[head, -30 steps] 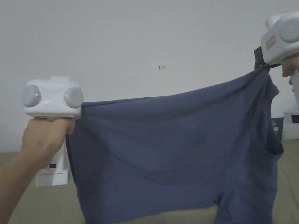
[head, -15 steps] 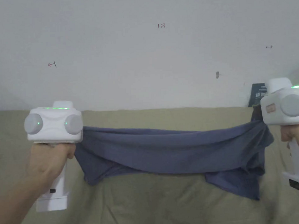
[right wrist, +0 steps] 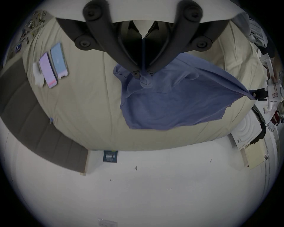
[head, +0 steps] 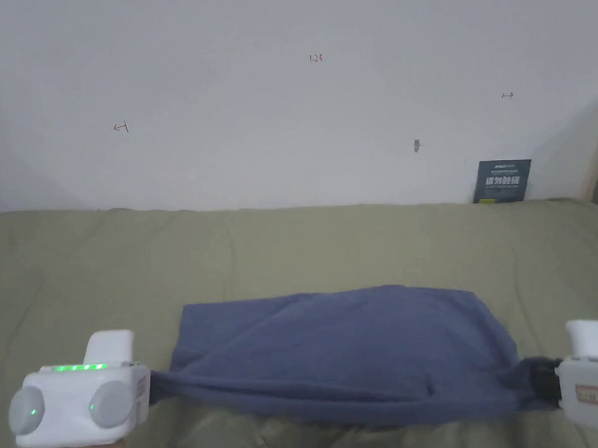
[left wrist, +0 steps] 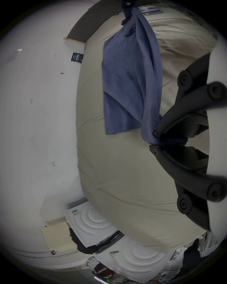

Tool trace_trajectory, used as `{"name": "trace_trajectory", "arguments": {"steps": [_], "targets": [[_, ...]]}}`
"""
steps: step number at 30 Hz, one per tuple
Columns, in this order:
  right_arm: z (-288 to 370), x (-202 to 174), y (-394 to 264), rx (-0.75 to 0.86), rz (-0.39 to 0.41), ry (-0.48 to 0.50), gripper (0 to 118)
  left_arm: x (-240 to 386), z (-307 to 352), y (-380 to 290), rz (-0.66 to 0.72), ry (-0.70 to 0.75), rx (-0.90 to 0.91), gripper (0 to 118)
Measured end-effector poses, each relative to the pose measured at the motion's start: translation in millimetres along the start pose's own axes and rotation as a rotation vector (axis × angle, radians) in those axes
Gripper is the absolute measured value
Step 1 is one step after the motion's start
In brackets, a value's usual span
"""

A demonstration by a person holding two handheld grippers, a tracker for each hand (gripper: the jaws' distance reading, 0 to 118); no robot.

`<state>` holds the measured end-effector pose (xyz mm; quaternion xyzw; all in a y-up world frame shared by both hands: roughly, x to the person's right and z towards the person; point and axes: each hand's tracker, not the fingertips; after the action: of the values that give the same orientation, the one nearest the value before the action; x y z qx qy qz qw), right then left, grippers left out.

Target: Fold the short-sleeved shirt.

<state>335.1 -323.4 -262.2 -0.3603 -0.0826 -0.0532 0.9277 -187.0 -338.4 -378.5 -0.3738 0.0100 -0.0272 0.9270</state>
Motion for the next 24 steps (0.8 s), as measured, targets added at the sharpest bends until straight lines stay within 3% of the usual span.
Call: {"name": "trace_trajectory", "arguments": {"steps": [10, 24], "targets": [[61.7, 13.2, -112.9, -0.047, -0.052, 0.032, 2, -30.6, 62.1, -121.8, -0.013, -0.011, -0.104, 6], [96.3, 28.9, -176.4, -0.121, -0.086, 0.054, 2, -51.1, 96.0, -176.0, 0.031, -0.065, -0.181, 6]]}}
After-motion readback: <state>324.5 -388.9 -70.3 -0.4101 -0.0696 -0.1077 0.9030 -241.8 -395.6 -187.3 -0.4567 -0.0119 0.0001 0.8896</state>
